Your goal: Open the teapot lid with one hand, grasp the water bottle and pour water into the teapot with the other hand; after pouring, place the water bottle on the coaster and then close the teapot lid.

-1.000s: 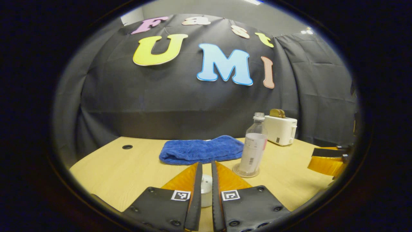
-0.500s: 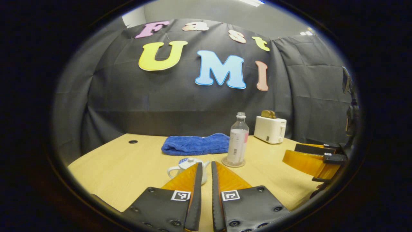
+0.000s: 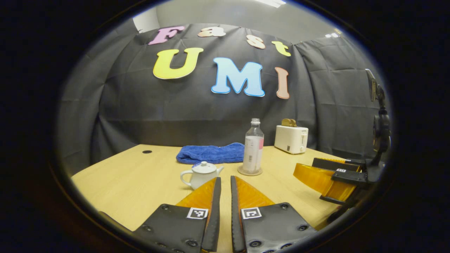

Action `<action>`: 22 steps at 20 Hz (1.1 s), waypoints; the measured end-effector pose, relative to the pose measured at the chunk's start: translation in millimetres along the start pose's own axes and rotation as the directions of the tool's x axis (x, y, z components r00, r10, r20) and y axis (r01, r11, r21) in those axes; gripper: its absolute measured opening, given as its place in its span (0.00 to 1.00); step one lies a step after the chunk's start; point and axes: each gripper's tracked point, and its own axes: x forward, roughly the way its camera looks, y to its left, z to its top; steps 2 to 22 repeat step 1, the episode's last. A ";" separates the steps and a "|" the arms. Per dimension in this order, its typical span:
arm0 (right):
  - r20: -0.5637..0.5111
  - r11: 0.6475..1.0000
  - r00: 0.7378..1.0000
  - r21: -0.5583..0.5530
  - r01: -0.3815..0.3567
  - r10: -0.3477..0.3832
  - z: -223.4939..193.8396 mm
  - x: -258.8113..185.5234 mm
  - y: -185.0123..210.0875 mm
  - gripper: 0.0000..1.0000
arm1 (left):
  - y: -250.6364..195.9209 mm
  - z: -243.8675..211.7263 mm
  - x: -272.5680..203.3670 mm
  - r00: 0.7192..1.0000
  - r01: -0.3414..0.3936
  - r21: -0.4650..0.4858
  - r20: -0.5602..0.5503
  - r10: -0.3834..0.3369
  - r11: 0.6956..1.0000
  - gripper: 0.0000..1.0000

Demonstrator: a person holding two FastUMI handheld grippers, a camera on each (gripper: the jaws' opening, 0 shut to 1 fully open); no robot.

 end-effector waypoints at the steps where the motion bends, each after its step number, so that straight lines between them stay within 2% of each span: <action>1: 0.002 1.000 1.000 -0.011 0.011 -0.011 -2.0 0.5 -0.7 0.93 | 0.4 -2.5 1.1 1.000 -0.003 -0.002 -0.002 0.003 1.000 0.19; 22: 0.002 1.000 1.000 -0.011 0.011 -0.011 -2.0 0.5 -0.7 0.93 | 0.4 -2.5 1.1 1.000 -0.003 -0.002 -0.002 0.003 1.000 0.19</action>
